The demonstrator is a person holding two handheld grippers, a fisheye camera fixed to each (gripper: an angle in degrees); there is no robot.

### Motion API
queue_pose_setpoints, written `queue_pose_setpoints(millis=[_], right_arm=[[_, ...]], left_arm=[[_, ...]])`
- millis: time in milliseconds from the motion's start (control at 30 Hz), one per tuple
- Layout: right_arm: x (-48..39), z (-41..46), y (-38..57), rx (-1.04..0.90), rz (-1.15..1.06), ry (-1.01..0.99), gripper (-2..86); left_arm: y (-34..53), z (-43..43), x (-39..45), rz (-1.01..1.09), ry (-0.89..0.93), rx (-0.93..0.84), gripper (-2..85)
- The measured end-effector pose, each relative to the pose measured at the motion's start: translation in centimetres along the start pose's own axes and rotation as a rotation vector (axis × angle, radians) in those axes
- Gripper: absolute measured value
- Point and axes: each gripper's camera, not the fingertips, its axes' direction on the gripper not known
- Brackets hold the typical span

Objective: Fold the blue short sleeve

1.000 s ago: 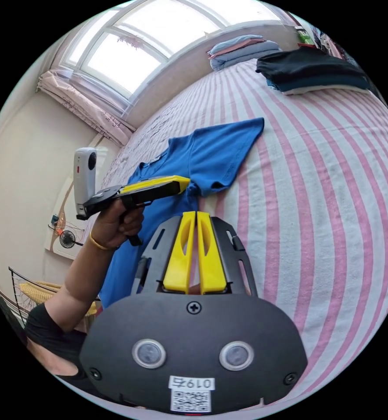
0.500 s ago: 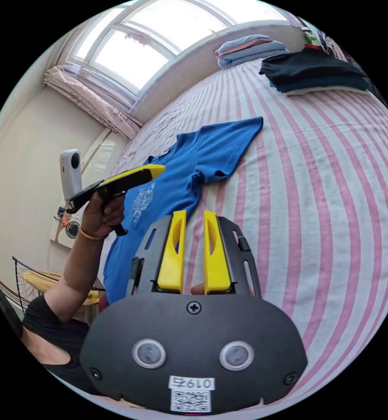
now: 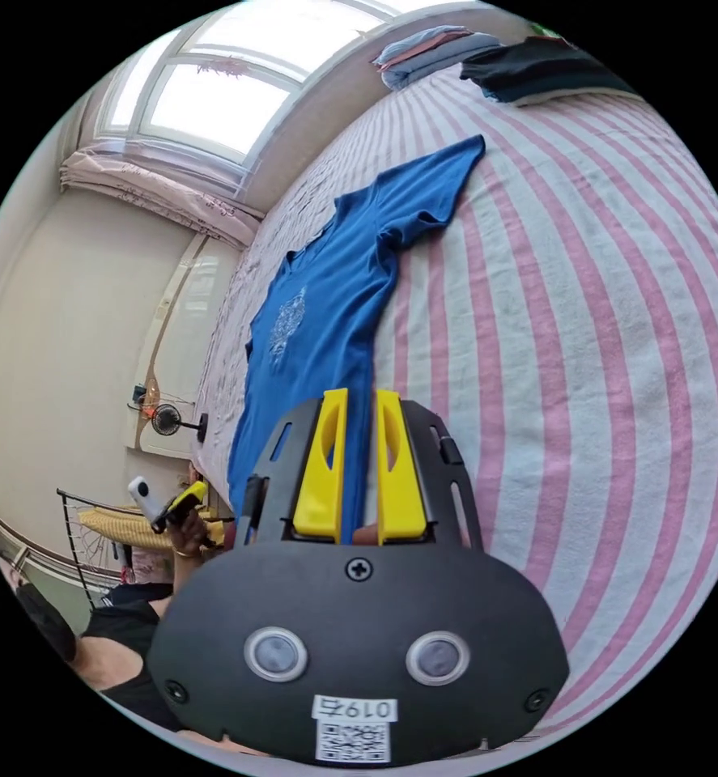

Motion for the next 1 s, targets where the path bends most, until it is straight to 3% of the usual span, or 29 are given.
queue_pose_setpoints(millis=[200,433,733,900,1000], right_arm=[[3.1,-2.0,3.3,0.054,0.094,-0.064,0.7],[4.7,-4.8,7.2,0.093,0.098,-0.135,6.7],[5.4,-9.7,17.5,0.007,0.003,-0.085,6.1],[6.2,-11.9,22.0,-0.004,-0.006,-0.074,5.1],[7.4,-13.5,24.7,-0.003,-0.001,-0.097,4.6]], left_arm=[[9.2,-5.2,-5.4,-0.147,0.012,0.070,1.0],[13.3,-7.3,-9.4,-0.158,-0.035,0.097,1.0],[19.5,-11.2,-16.3,-0.233,-0.049,0.156,1.2],[23.4,-13.4,-22.4,-0.370,0.043,0.221,1.5],[25.2,-13.5,-26.9,-0.436,0.191,0.201,1.9]])
